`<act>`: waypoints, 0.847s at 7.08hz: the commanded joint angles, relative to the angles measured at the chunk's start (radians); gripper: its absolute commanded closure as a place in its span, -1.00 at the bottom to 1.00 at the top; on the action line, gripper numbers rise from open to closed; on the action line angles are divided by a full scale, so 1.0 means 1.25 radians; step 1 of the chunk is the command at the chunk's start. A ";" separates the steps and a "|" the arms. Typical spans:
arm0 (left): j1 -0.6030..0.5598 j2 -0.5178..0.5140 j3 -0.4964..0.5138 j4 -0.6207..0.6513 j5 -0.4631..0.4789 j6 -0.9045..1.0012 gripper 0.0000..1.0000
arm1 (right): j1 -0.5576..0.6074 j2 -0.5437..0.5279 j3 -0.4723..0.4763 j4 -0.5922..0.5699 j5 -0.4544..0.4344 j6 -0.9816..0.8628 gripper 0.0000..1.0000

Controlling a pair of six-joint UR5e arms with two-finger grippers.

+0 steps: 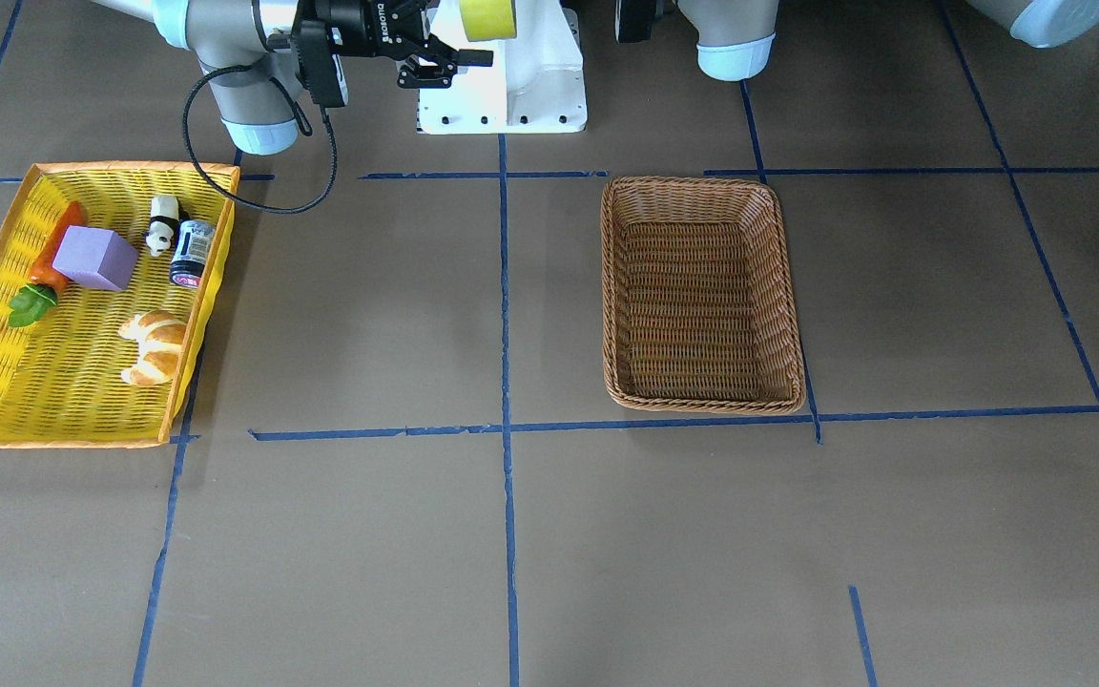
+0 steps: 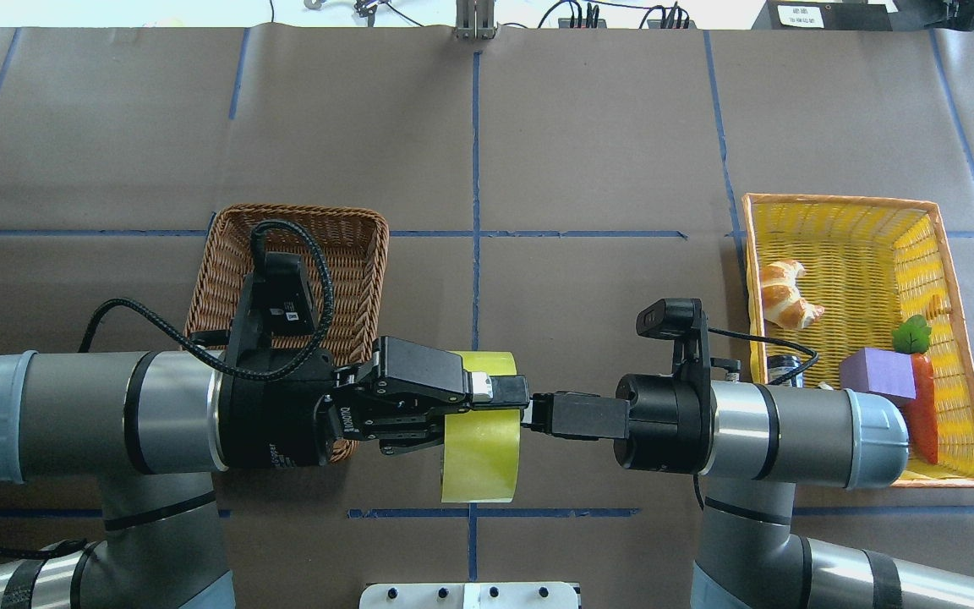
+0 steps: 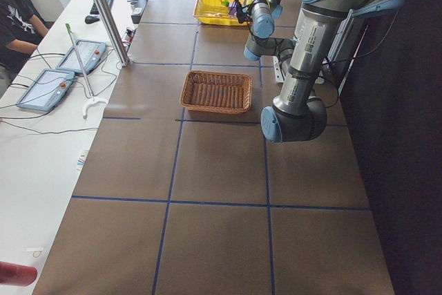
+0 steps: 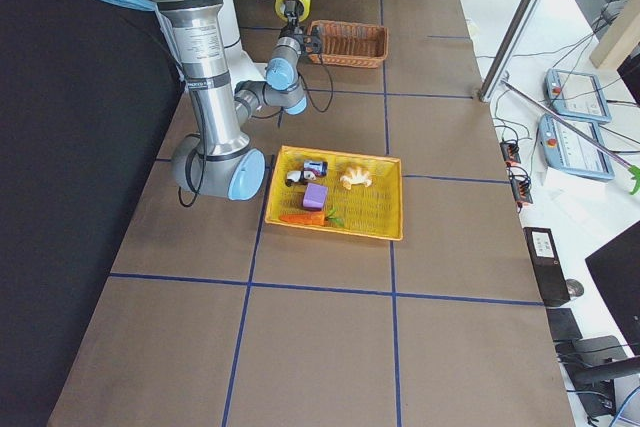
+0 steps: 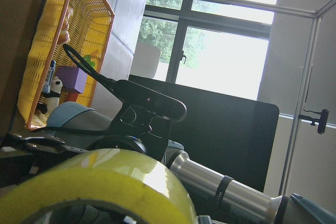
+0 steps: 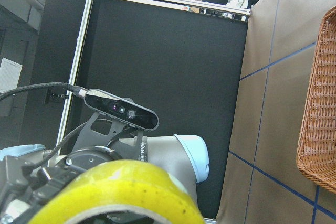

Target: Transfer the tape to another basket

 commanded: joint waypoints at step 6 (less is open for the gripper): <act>-0.103 0.051 -0.003 -0.002 0.002 -0.006 1.00 | 0.049 -0.106 0.141 -0.197 0.056 0.008 -1.00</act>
